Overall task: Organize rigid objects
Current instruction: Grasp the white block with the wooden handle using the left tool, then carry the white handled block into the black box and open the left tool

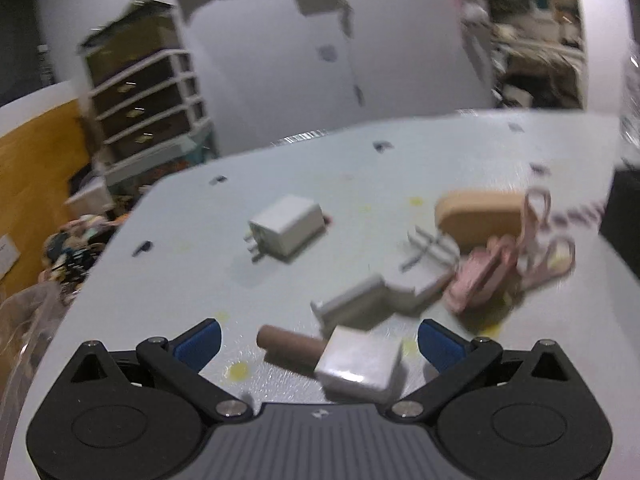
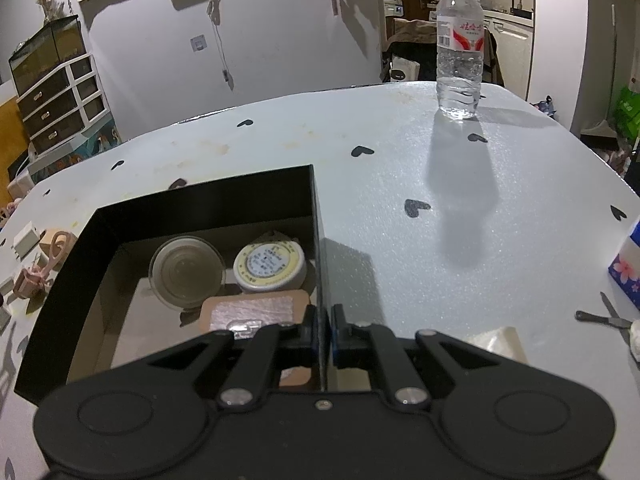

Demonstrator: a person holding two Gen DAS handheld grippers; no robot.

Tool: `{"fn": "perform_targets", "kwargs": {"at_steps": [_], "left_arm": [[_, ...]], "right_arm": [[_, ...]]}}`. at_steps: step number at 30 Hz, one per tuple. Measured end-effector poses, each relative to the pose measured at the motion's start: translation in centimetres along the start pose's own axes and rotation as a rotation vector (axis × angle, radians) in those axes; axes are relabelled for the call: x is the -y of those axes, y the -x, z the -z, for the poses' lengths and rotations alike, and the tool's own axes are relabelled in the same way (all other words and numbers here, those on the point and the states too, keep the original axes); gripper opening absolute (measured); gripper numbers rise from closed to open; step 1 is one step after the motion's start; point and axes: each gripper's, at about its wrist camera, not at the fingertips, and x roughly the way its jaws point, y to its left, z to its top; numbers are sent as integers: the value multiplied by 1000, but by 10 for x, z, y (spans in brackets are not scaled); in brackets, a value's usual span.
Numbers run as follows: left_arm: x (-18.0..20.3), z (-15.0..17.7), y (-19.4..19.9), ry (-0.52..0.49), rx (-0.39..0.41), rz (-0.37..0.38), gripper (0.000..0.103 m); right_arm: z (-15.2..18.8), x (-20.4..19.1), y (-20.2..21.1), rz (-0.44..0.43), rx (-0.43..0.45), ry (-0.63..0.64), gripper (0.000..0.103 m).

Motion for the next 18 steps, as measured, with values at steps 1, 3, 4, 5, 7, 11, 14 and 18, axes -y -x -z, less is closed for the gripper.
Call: {"fn": "perform_targets", "kwargs": {"at_steps": [1, 3, 4, 5, 7, 11, 14, 18], "left_arm": [[-2, 2, -4, -15, -7, 25, 103], [-9, 5, -11, -29, -19, 94, 103], [-11, 6, -13, -26, -17, 118, 103], [-15, 7, -16, -16, -11, 142, 103], [-23, 5, -22, 11, -20, 183, 103], [-30, 3, -27, 57, -31, 217, 91], [-28, 3, -23, 66, -30, 212, 87], [-24, 7, -17, 93, -30, 186, 87]], "right_arm": [[0, 0, 0, 1, -2, 2, 7], [0, -1, -1, 6, -5, 4, 7], [0, -1, -1, 8, -5, 4, 7], [0, -2, -1, 10, -5, 5, 7], [-1, -3, -2, 15, -7, 5, 7], [-1, -4, -2, 20, -11, 4, 7], [-2, -4, -2, 23, -12, 2, 7], [-2, -4, -3, 23, -12, 3, 7]]}}
